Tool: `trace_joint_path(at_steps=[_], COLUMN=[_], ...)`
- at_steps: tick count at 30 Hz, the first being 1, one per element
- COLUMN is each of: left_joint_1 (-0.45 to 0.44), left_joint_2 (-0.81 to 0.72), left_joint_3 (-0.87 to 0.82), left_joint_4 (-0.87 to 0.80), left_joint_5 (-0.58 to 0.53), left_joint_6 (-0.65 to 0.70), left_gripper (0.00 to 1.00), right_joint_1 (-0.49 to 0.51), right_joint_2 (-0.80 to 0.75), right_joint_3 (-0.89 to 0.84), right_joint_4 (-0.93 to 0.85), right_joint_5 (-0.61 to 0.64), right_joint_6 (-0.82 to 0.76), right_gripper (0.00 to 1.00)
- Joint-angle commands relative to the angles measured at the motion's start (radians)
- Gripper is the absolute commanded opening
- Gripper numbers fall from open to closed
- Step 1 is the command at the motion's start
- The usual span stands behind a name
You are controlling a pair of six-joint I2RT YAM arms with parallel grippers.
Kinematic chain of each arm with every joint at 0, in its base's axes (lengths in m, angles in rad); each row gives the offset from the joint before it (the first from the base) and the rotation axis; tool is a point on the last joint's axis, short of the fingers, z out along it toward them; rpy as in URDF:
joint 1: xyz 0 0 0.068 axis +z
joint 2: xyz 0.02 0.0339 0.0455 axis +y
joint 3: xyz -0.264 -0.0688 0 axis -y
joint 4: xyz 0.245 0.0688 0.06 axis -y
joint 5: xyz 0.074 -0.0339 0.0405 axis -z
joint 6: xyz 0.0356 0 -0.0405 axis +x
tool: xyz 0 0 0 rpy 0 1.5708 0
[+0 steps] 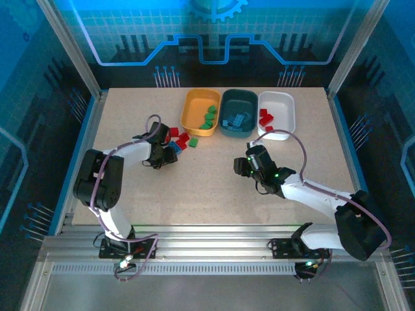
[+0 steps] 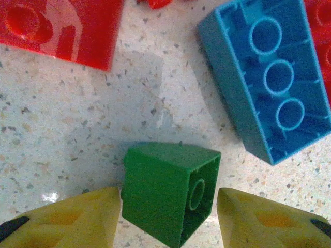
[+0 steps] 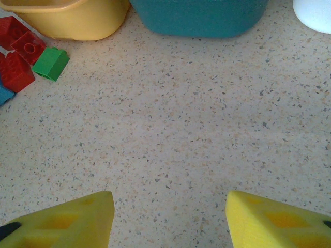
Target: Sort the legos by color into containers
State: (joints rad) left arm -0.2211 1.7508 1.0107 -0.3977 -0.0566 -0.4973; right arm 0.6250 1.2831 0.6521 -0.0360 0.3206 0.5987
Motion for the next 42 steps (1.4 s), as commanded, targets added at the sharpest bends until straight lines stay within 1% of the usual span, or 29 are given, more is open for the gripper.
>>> trace_joint_path(at_steps=[1,4,9,11,13,16,22,27,31,38,42], left_joint_1=[-0.009,-0.019,-0.030,-0.031,-0.031,-0.031,-0.029,-0.029,-0.028,-0.028,-0.029], left_joint_2=[-0.027,-0.041,-0.066,-0.067,-0.056,-0.035,0.019,0.081,0.114,0.101,0.071], left_joint_3=[-0.014,-0.002,-0.006,-0.007,-0.001,0.011,0.057,0.102,0.126,0.118,0.104], left_joint_4=[-0.006,-0.009,0.001,-0.006,-0.026,-0.044,-0.067,-0.073,-0.075,-0.077,-0.082], left_joint_5=[0.006,0.024,0.069,0.052,0.013,-0.010,-0.020,-0.012,-0.011,-0.020,-0.032], left_joint_6=[0.005,0.008,0.003,0.002,0.002,-0.002,-0.026,-0.059,-0.067,-0.057,-0.050], left_gripper=[0.51,0.49,0.50,0.51,0.56,0.63,0.65,0.63,0.56,0.45,0.44], right_joint_1=[-0.010,-0.011,-0.011,-0.010,-0.011,-0.010,-0.010,-0.012,-0.013,-0.011,-0.011], right_joint_2=[-0.006,-0.008,-0.010,-0.008,-0.010,-0.010,-0.009,-0.009,-0.011,-0.010,-0.009], right_joint_3=[0.017,0.018,0.018,0.019,0.020,0.020,0.020,0.021,0.021,0.021,0.022], right_joint_4=[0.002,-0.002,-0.004,-0.004,-0.006,-0.005,-0.006,-0.007,-0.007,-0.005,-0.006], right_joint_5=[-0.011,-0.008,-0.005,-0.003,-0.003,-0.002,0.000,0.000,0.002,-0.001,0.000], right_joint_6=[0.000,0.000,-0.004,-0.004,-0.004,-0.005,-0.006,-0.008,-0.008,-0.008,-0.008], right_gripper=[0.61,0.61,0.61,0.61,0.61,0.61,0.61,0.61,0.61,0.61,0.61])
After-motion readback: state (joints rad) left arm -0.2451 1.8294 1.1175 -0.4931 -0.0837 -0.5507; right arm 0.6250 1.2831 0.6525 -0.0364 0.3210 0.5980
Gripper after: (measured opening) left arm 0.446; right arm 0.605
